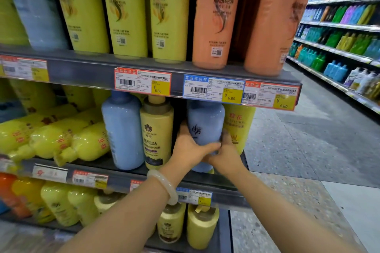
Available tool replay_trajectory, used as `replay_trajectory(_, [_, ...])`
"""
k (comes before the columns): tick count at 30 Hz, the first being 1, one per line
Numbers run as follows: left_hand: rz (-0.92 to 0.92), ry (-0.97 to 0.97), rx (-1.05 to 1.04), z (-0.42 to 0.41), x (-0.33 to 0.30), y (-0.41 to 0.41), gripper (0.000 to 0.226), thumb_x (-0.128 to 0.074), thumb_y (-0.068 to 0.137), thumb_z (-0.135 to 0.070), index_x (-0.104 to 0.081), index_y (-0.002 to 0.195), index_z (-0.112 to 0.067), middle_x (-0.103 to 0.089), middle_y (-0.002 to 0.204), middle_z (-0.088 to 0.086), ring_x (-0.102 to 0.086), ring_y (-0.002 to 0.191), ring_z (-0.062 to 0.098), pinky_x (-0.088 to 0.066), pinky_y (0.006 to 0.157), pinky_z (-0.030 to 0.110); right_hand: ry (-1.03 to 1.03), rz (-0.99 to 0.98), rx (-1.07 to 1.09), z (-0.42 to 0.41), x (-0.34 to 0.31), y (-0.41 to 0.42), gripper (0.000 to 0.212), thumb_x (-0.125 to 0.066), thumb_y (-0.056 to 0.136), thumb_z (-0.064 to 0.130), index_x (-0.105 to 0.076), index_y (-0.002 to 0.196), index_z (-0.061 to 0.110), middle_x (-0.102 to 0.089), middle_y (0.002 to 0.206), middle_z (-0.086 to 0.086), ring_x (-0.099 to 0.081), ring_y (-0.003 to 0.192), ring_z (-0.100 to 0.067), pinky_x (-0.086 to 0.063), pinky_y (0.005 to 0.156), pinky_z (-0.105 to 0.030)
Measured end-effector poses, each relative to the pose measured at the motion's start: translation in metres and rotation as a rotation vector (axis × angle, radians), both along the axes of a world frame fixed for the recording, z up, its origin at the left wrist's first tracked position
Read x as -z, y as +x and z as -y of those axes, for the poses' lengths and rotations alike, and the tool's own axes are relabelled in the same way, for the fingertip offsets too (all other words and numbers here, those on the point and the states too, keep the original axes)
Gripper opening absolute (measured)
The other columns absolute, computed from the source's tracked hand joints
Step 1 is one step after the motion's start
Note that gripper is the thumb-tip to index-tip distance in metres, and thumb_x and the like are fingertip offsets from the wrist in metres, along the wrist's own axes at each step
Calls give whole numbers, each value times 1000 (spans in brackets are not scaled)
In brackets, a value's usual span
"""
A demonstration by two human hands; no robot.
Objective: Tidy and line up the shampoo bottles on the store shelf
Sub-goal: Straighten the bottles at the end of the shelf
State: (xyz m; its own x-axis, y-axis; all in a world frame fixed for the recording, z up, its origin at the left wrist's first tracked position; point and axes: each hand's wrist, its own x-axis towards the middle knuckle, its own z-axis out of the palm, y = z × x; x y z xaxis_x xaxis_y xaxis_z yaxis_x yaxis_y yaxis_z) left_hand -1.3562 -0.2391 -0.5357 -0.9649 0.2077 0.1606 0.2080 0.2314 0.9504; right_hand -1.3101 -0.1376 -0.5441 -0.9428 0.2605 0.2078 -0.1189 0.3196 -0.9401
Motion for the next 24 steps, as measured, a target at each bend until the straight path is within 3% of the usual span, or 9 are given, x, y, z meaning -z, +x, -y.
replay_trajectory(5, [75,25,45,8,14,0,78,-84,62,-11,-39,125,-5,-56,124,12,-56,115,26,-50,91,35,63,21,45,-2,9,-3,68,-78,69,4,-37,123,11,-53,106,2,-56,95,-13,-42,65,-5])
replay_trajectory(9, [12,-79,-30,4,12,2,88,-89,52,-26,-39,121,-4,-59,121,14,-58,110,28,-52,89,40,30,66,-18,-10,9,1,69,-75,70,-2,-35,126,6,-52,108,-1,-54,92,-10,-45,63,-1])
replay_trajectory(12, [-18,-159,-68,-1,12,6,95,-88,45,-41,-38,118,-7,-58,119,15,-58,109,30,-53,86,42,23,73,-64,-15,7,5,67,-75,69,-4,-34,119,15,-54,103,5,-55,92,-10,-45,63,-1])
replay_trajectory(15, [-8,-219,-90,0,12,5,89,-87,50,-41,-39,117,-7,-58,118,14,-59,107,29,-53,84,40,3,44,-71,-10,7,7,70,-74,65,-14,-31,111,18,-50,94,15,-52,80,8,-43,60,-1])
replay_trajectory(18, [-17,-251,-106,0,12,7,88,-85,49,-48,-41,114,-9,-60,115,13,-61,104,29,-54,82,42,-24,30,-52,-9,14,3,73,-73,63,-18,-31,111,17,-52,98,10,-53,84,8,-46,63,-4])
replay_trajectory(24, [-49,-228,-152,-3,15,12,88,-85,48,-47,-42,114,-8,-60,113,14,-61,103,29,-54,81,44,-43,51,-92,-15,20,0,78,-75,60,-15,-28,114,17,-49,98,15,-51,85,7,-47,63,-4])
